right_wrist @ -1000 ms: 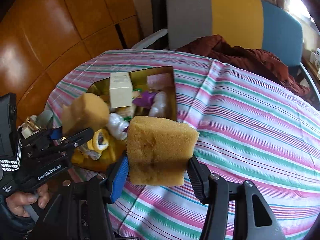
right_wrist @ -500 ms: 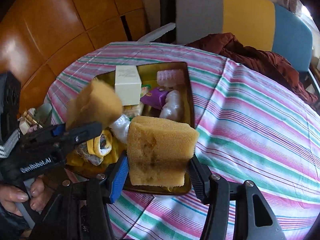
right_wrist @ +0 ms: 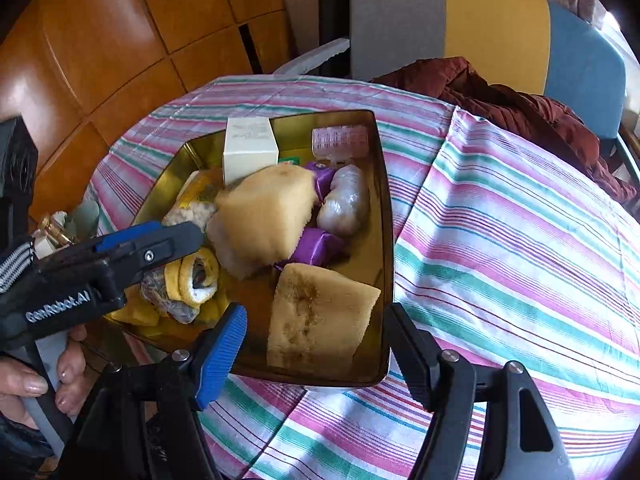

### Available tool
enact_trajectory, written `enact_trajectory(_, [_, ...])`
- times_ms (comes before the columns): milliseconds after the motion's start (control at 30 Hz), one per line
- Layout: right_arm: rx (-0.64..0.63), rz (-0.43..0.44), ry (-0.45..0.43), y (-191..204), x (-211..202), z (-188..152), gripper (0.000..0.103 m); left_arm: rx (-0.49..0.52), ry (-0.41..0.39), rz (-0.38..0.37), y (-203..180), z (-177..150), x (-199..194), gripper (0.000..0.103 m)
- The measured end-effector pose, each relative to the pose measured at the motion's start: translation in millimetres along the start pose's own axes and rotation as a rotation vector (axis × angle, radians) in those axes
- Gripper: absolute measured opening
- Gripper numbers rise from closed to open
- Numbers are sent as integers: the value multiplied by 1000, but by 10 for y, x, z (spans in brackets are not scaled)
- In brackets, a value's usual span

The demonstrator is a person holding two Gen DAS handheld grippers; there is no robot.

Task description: Organize objects

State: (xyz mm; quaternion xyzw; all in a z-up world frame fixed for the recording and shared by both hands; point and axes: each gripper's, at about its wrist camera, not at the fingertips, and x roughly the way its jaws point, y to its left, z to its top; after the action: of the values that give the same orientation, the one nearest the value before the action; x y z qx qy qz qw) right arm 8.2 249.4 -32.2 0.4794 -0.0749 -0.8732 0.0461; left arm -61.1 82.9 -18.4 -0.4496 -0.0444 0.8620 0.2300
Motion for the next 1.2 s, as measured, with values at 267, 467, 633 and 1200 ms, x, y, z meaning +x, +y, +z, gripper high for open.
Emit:
enact_trajectory(267, [-11, -24, -40, 141, -52, -49, 77, 87, -130, 206, -49, -85, -287, 84])
enact_trajectory(467, [-52, -95, -84, 286, -99, -120, 79, 109, -191, 270, -121, -109, -448, 97])
enact_trajectory(633, [-49, -116, -101, 284, -151, -149, 79, 118, -205, 284, -188, -134, -504, 103])
enact_trajectory(1200, [10, -184, -150, 222, -322, -230, 79, 79, -170, 305, -230, -289, -551, 103])
